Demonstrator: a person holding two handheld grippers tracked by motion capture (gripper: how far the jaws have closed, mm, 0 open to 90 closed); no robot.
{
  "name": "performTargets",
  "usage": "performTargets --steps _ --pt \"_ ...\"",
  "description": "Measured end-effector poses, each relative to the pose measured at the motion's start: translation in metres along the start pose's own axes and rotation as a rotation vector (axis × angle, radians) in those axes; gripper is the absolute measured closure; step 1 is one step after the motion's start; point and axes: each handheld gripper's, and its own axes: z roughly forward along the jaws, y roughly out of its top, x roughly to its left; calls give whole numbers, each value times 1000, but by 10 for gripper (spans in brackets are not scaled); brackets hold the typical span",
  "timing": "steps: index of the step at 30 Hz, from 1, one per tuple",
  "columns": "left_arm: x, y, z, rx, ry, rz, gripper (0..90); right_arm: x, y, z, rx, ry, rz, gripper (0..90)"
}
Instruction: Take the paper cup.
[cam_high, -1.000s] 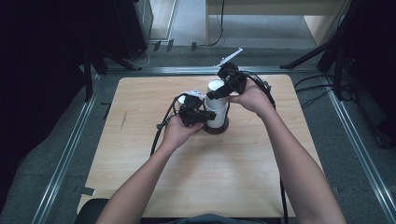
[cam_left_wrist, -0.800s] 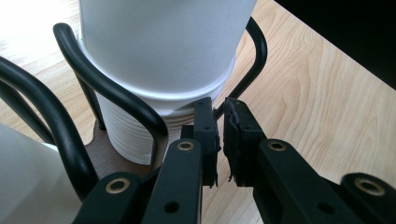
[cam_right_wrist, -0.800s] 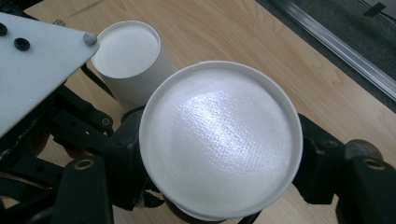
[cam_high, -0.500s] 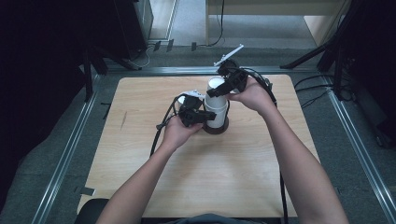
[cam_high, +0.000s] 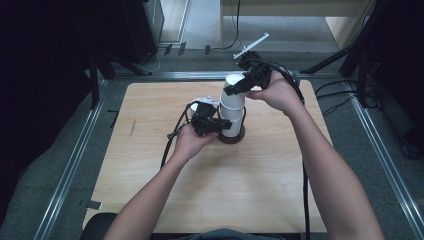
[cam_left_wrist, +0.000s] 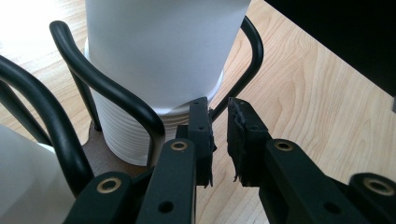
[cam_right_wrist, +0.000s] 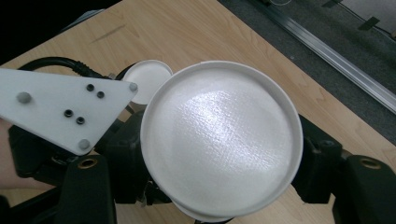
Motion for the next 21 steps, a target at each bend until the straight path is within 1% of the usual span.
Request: performTargets --steps 1,2,6,8,9,10,12,13,14,15,16,17,18,19,20,21 --pt "0 0 0 0 0 -1 791 1 3 -6 -4 1 -2 328" --pt "0 0 0 -1 0 0 791 1 3 -6 -4 1 -2 328" --pt "0 0 0 1 -7 -2 776 3 8 -20 -21 0 -16 329" --pt "0 0 0 8 -7 8 776 5 9 -27 -26 18 -25 329" --pt "0 0 0 12 -8 11 777 7 9 -33 -20 23 -42 331" --pt "1 0 0 15 -12 10 777 7 9 -33 -20 23 -42 331" --pt "1 0 0 16 -17 7 776 9 8 -39 -16 25 -52 332" --pt "1 0 0 16 -17 9 772 10 5 -44 -10 32 -57 331" --pt "1 0 -1 15 -19 11 772 10 5 -44 -10 32 -57 331" --pt "0 0 -1 14 -21 14 763 10 1 -48 -3 36 -79 331" --pt "1 -1 -2 7 -45 9 757 11 -3 -51 -11 44 -88 331" --pt "1 -1 -2 7 -45 9 755 11 -3 -51 -11 44 -88 331" --pt "2 0 -3 2 -52 2 755 11 -6 -52 -17 54 -90 331" --pt "2 0 -4 -3 -56 4 751 13 -14 -57 -19 66 -90 332" --pt "2 0 -4 -2 -56 10 751 13 -14 -57 -19 66 -90 332" --pt "1 0 -5 2 -59 16 731 13 -20 -59 -17 66 -101 332"
